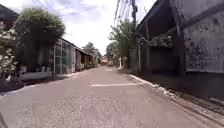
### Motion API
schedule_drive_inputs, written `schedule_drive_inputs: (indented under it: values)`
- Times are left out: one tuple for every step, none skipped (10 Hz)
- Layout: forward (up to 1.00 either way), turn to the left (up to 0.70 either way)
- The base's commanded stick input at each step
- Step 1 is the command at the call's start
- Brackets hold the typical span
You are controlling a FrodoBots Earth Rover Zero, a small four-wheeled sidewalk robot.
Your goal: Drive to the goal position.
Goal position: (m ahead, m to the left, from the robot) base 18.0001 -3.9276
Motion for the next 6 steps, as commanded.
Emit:
schedule_drive_inputs:
  values:
    - [0.70, 0.00]
    - [0.70, 0.00]
    - [0.70, 0.00]
    - [0.70, 0.00]
    - [0.70, 0.00]
    - [0.70, 0.00]
